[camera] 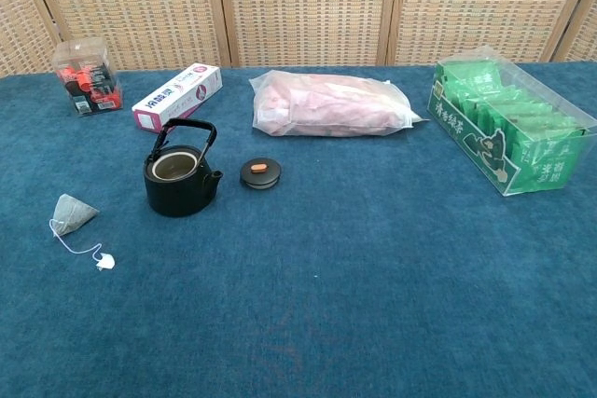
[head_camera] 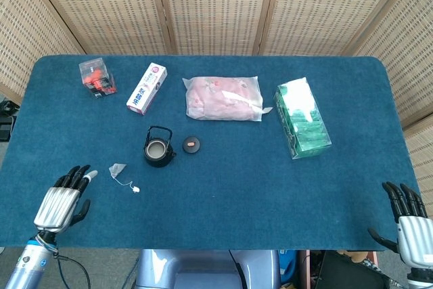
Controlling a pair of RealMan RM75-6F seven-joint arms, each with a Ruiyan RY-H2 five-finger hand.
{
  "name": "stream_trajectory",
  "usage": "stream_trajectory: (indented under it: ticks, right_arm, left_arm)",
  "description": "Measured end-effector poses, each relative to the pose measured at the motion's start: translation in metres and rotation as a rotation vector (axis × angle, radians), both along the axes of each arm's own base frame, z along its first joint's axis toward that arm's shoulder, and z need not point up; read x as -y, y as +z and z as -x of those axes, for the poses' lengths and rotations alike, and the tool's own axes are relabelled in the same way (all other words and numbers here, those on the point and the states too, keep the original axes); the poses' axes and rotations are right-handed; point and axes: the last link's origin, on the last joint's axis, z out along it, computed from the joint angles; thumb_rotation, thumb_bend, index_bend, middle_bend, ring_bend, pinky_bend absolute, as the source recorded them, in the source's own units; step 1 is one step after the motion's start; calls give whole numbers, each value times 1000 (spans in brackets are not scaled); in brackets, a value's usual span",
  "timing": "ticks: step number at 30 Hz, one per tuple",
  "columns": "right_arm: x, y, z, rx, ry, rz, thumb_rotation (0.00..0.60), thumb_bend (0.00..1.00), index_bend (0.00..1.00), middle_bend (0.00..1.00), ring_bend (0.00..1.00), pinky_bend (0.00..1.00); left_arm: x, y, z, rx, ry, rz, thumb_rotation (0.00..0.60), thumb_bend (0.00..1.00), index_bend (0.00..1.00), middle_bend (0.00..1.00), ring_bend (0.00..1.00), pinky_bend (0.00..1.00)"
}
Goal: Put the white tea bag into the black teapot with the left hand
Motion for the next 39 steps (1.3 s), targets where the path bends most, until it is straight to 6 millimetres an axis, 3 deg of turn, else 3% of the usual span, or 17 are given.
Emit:
stream_trajectory:
  ticks: [3, 4, 9, 24, 32, 39]
  right_arm:
    - [0, 0, 0, 0, -1, 2, 600, 9, 118, 207, 74, 157]
    - [0, 0, 0, 0, -1, 2, 600, 9, 118, 207, 74, 157]
    - [0, 0, 1, 0, -5, 1, 600, 9, 118, 207, 74, 156]
    - [0, 1, 2, -1, -9, 4, 600, 8, 118, 207, 74, 156]
    - [-2, 3, 3, -2, -16, 9, 600, 9, 118, 207, 74, 156]
    - [-3, 4, 4, -2, -18, 12, 600, 9, 118, 207, 74, 156]
  left_arm:
    - [-6, -5, -4, -11, -13, 17, 600, 505, 257, 106, 54, 30]
    - [-7, -7, -5, -12, -18, 19, 600, 505, 267, 75, 23, 4]
    - [-13, -15, -8, -13, -22, 37, 600, 505, 318, 4, 0, 0]
    - [-43, -53, -21, 0, 4, 95, 600, 505, 363, 0, 0, 0]
    - [-51, -71, -30, 6, 5, 92, 600, 363, 428, 0, 0, 0]
    - [-53, -81, -32, 3, 8, 84, 600, 347, 440, 0, 0, 0]
